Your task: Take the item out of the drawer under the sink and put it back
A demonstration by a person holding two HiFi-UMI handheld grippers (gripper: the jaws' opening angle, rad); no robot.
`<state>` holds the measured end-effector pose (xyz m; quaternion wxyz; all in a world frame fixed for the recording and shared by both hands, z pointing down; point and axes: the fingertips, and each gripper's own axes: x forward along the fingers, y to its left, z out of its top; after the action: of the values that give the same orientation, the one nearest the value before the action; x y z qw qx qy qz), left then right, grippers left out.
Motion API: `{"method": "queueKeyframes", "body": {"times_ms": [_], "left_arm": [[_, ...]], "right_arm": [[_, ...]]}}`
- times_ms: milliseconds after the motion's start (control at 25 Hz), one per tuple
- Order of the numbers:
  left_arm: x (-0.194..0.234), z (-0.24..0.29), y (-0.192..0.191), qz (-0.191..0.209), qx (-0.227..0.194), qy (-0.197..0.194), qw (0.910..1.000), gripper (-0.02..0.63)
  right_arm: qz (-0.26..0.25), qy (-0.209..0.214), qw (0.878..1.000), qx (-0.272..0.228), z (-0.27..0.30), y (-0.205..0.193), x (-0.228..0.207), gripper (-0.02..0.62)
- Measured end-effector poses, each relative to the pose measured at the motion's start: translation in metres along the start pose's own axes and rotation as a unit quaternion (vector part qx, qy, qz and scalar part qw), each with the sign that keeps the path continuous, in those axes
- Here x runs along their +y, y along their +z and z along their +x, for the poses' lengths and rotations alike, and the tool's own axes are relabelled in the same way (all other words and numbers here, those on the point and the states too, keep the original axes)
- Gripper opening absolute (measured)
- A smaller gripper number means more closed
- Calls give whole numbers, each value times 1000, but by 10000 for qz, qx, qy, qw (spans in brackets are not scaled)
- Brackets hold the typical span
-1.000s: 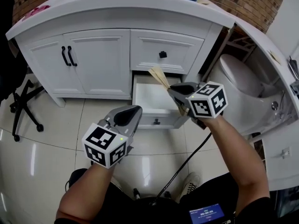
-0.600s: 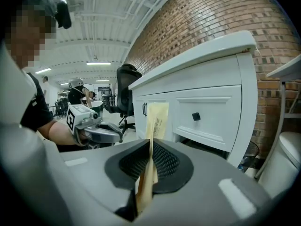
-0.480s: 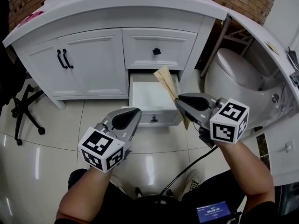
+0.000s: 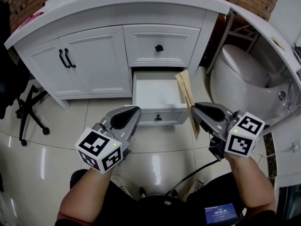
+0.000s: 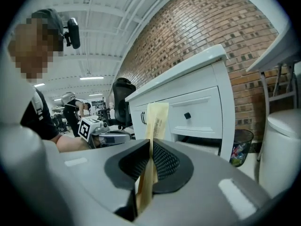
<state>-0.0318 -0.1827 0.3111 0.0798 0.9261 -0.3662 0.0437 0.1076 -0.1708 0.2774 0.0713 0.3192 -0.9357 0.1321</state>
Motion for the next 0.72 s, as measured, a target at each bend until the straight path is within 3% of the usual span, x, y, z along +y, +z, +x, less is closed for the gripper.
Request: {"method": "queueKeyframes", "body": {"times_ms": [240,720], "left_arm": [[-3,2,0,27,9,-47,10000,6],[-14,8,-9,335,309,-207,9987,6]], "right_arm": [[265,-142,9994,187,2,-25,-12,23],[140,-277,9993,193,1,-25,-16,23]]}}
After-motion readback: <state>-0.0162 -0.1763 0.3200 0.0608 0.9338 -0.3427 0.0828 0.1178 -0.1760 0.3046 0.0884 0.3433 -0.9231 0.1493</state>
